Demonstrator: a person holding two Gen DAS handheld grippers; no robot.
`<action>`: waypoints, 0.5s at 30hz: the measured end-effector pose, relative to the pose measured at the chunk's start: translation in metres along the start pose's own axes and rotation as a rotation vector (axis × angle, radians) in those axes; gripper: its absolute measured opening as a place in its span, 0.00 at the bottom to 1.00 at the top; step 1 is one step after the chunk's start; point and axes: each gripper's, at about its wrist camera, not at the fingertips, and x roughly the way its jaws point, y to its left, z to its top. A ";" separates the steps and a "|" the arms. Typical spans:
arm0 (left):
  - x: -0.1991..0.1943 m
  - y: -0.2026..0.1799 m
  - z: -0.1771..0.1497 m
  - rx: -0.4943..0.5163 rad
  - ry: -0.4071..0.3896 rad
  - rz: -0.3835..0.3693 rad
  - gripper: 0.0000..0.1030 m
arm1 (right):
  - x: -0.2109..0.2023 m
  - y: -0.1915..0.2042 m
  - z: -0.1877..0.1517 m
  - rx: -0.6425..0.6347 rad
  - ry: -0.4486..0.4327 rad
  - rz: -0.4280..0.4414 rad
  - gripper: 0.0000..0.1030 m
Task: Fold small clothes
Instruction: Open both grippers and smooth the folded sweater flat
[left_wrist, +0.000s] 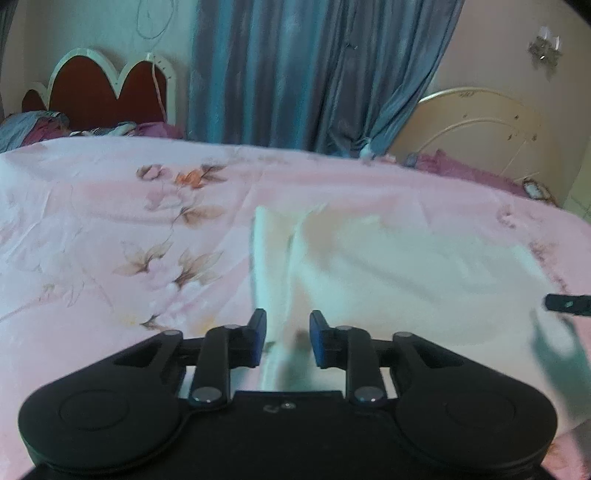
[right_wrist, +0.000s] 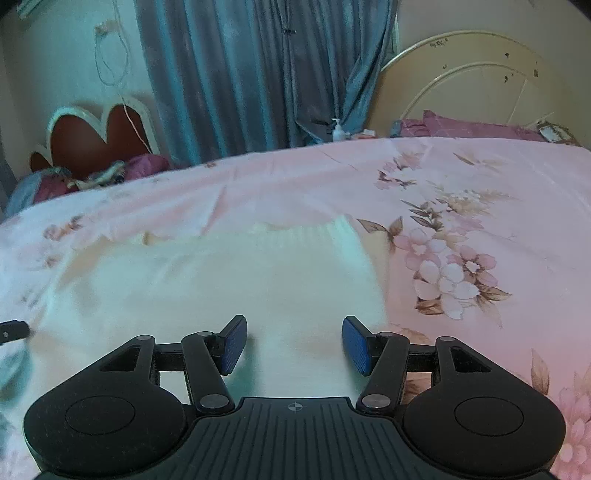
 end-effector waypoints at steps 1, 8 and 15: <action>-0.004 -0.005 0.002 0.008 -0.011 -0.011 0.24 | 0.000 0.004 0.003 0.003 0.002 0.003 0.55; 0.021 -0.044 0.014 0.019 0.023 -0.091 0.27 | 0.013 0.033 0.009 -0.010 0.011 0.039 0.55; 0.047 -0.043 0.002 0.014 0.099 -0.034 0.30 | 0.034 0.040 -0.003 -0.085 0.052 -0.005 0.55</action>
